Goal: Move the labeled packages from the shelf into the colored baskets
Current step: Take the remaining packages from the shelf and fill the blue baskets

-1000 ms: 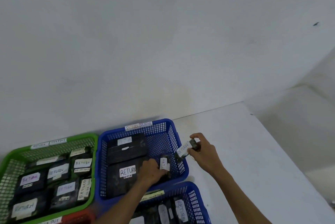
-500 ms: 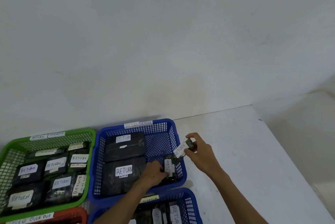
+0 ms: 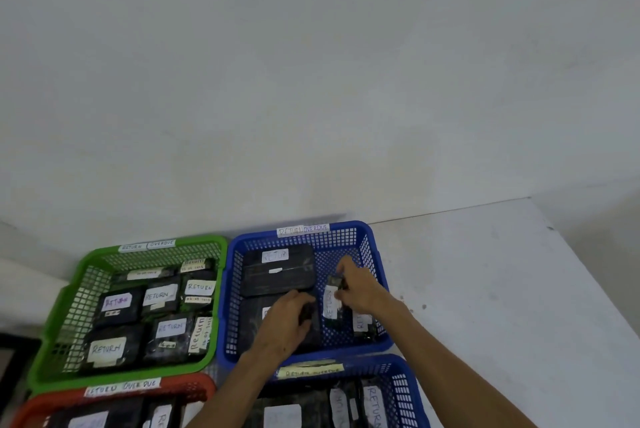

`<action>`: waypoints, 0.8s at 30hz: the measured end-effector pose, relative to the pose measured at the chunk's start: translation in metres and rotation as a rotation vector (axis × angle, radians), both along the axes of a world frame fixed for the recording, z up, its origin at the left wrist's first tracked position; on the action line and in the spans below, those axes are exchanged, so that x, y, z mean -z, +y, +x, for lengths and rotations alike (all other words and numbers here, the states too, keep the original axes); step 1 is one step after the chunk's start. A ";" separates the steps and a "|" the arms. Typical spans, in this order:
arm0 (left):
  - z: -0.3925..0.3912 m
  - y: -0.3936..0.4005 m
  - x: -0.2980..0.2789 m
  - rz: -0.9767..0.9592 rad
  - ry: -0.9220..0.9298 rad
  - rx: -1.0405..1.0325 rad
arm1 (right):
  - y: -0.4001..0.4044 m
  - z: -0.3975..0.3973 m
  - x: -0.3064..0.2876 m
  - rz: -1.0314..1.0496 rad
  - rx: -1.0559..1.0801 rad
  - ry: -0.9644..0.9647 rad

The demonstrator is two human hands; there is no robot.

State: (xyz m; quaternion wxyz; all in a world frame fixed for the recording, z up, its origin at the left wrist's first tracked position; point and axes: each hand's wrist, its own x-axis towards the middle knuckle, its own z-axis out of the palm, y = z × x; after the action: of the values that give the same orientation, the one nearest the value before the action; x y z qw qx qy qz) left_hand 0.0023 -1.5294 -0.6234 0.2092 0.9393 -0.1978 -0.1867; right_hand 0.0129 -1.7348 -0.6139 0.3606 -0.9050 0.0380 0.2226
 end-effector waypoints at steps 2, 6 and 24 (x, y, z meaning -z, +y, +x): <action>-0.005 0.000 0.005 -0.045 -0.007 0.023 | 0.008 0.001 0.012 -0.048 -0.032 0.029; -0.009 -0.003 0.011 -0.028 -0.043 0.072 | 0.016 -0.004 0.033 -0.118 -0.084 0.020; 0.001 -0.036 0.020 0.282 -0.034 0.127 | 0.002 -0.016 0.008 -0.480 -0.316 0.086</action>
State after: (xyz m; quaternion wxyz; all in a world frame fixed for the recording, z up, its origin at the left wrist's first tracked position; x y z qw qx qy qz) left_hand 0.0038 -1.5654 -0.6434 0.0597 0.9479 -0.2323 -0.2098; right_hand -0.0029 -1.7330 -0.6221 0.0950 -0.9489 -0.0365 0.2986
